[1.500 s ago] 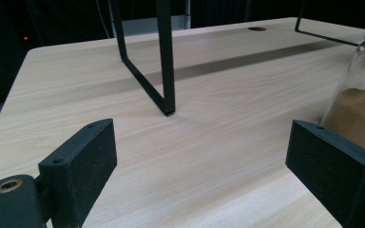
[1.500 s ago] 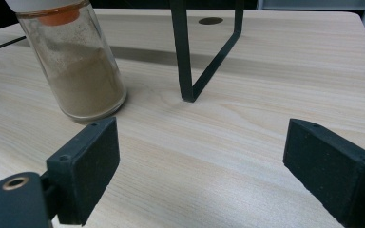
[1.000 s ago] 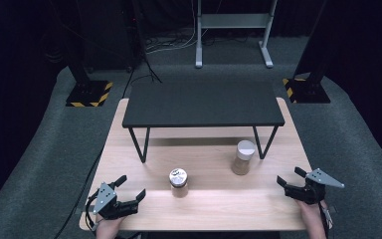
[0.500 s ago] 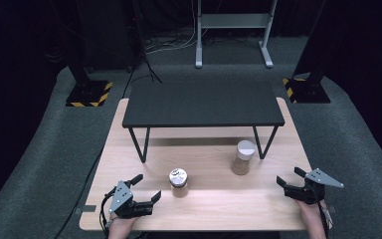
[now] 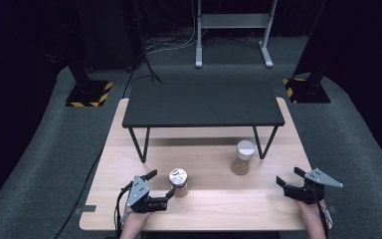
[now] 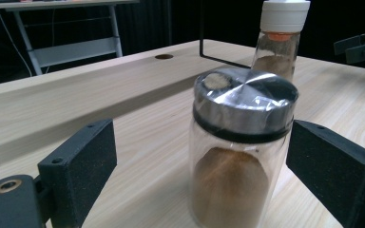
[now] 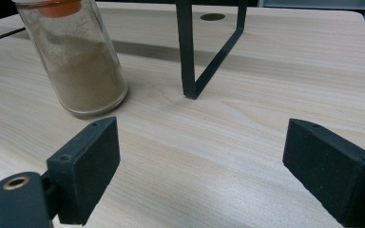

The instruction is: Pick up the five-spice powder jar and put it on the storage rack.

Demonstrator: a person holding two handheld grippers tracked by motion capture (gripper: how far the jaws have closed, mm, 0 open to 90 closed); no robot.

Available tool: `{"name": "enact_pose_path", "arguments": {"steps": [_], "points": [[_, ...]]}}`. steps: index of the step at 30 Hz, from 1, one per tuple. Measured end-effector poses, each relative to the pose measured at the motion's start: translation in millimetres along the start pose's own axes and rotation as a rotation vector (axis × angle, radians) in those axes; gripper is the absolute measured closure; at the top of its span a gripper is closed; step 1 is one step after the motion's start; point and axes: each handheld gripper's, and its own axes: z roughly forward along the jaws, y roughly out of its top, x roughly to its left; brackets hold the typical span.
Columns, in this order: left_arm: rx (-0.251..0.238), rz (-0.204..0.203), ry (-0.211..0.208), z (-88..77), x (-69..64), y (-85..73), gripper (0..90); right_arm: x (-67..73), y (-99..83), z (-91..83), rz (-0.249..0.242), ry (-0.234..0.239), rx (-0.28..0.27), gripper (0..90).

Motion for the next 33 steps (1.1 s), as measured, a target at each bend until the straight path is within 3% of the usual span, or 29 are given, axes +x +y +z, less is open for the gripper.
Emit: {"name": "enact_pose_path", "arguments": {"steps": [11, 15, 21, 33], "points": [[0.034, 0.017, -0.039, 25.0, -3.6, 5.2, 9.6, -0.2, 0.1, 0.1, 0.000, 0.000, 0.000, 10.6], [0.061, 0.034, -0.029, 33.5, -7.5, 5.3, 11.0, -0.2, 0.2, 0.2, -0.001, 0.001, 0.001, 10.6], [0.035, 0.013, -0.065, 39.7, -4.5, -2.8, 30.5, -0.3, 0.3, 0.2, -0.001, 0.002, 0.002, 10.6], [0.023, -0.020, -0.058, 41.8, -5.1, -2.5, 30.9, -0.2, 0.5, 0.3, 0.000, 0.001, 0.003, 10.6]]}}
